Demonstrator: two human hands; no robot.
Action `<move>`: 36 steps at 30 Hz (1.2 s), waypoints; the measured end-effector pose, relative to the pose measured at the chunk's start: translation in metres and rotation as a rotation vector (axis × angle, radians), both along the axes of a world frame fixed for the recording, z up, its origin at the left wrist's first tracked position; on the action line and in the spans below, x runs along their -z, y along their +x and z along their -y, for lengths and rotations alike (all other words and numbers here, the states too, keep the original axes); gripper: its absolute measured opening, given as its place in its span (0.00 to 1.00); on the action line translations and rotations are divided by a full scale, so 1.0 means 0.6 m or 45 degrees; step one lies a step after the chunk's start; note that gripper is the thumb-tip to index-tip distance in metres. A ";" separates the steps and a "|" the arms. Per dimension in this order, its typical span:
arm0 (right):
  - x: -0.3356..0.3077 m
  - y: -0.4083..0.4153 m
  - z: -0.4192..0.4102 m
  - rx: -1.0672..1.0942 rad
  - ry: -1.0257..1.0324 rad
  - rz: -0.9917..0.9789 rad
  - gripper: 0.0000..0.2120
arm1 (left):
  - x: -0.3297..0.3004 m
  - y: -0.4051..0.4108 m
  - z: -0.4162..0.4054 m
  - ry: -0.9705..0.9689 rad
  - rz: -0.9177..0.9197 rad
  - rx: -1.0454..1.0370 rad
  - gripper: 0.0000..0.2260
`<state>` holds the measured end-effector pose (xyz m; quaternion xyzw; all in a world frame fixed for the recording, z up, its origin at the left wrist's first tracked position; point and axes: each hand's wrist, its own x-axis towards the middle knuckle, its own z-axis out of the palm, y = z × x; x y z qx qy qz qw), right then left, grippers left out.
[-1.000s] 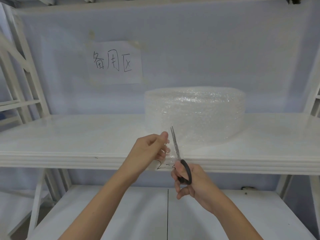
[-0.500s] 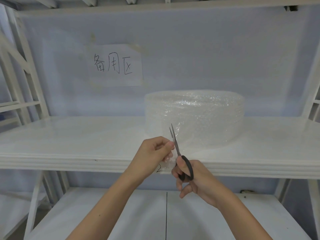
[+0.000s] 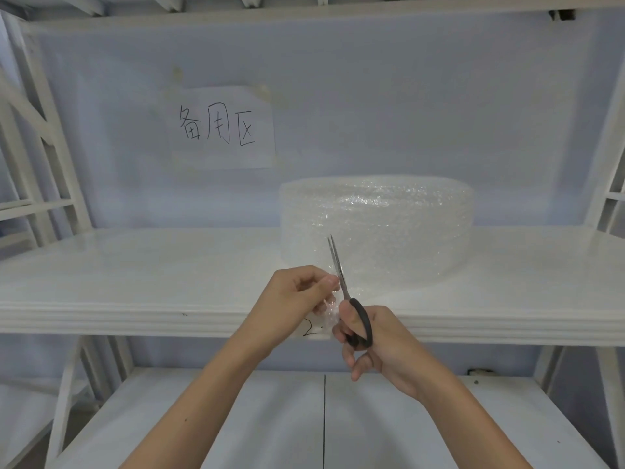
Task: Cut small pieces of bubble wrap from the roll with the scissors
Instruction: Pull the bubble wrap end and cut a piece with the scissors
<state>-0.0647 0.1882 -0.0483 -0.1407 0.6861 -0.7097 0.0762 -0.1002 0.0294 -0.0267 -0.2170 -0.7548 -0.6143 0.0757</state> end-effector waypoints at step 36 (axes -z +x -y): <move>-0.019 -0.007 0.008 0.022 0.064 -0.087 0.23 | -0.004 -0.002 -0.014 0.136 -0.149 -0.082 0.11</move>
